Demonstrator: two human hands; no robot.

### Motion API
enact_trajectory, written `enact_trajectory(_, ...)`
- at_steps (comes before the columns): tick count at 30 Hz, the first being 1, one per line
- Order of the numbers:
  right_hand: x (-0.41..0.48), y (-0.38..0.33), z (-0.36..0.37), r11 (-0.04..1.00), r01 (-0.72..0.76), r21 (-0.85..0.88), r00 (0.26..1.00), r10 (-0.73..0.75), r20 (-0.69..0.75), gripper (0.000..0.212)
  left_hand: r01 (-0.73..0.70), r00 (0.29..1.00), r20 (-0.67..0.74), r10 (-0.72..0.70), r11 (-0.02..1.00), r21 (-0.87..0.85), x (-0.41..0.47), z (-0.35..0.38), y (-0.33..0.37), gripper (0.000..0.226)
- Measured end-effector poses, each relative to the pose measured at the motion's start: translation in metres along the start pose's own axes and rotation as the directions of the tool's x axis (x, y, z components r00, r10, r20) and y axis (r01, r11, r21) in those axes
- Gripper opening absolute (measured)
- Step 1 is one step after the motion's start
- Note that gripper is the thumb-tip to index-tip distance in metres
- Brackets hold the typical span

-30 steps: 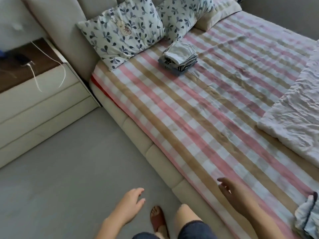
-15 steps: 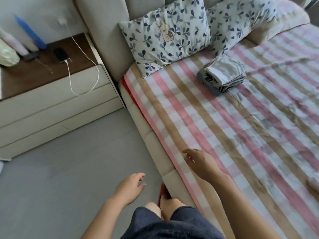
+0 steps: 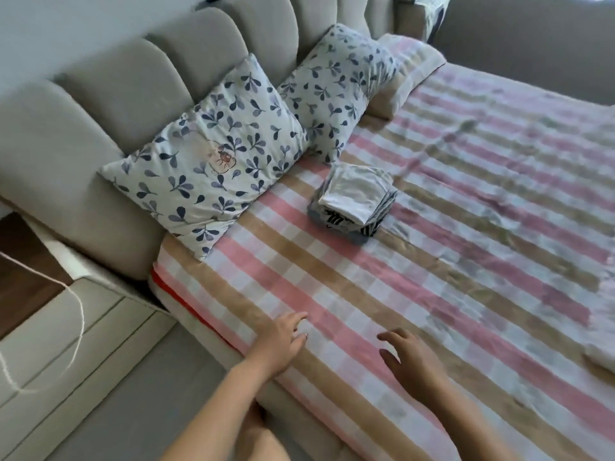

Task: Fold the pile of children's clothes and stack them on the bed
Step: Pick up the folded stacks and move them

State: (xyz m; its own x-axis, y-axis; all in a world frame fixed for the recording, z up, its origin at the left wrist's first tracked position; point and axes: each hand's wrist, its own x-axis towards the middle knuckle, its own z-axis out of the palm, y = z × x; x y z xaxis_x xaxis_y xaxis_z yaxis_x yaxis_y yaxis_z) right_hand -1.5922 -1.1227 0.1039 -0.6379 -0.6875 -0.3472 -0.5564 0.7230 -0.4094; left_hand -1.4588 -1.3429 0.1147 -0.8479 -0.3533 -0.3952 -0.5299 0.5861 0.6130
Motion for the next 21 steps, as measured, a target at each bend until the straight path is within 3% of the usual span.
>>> enact_trajectory(6, 0.083, -0.026, -0.015, 0.927, -0.225, 0.299, 0.951, 0.277, -0.141, 0.035, -0.222, 0.972, 0.079, 0.221, 0.975, 0.003, 0.140, -0.067, 0.016, 0.041)
enact_trajectory(12, 0.188, -0.038, -0.017, 0.800, -0.309, 0.514, 0.856, 0.469, -0.216, 0.037, -0.336, 0.931, 0.141, 0.336, 0.942, -0.019, 0.270, -0.104, 0.005, 0.036)
enact_trajectory(17, 0.284, -0.025, -0.013, 0.655, -0.341, 0.674, 0.772, 0.604, -0.196, 0.039, -0.281, 0.951, 0.101, 0.291, 0.954, -0.101, 0.364, -0.107, -0.013, 0.032)
enact_trajectory(21, 0.363, 0.005, -0.004, 0.532, -0.333, 0.779, 0.718, 0.678, -0.156, 0.043, -0.218, 0.976, -0.037, 0.215, 0.967, -0.130, 0.440, -0.091, -0.029, 0.035)
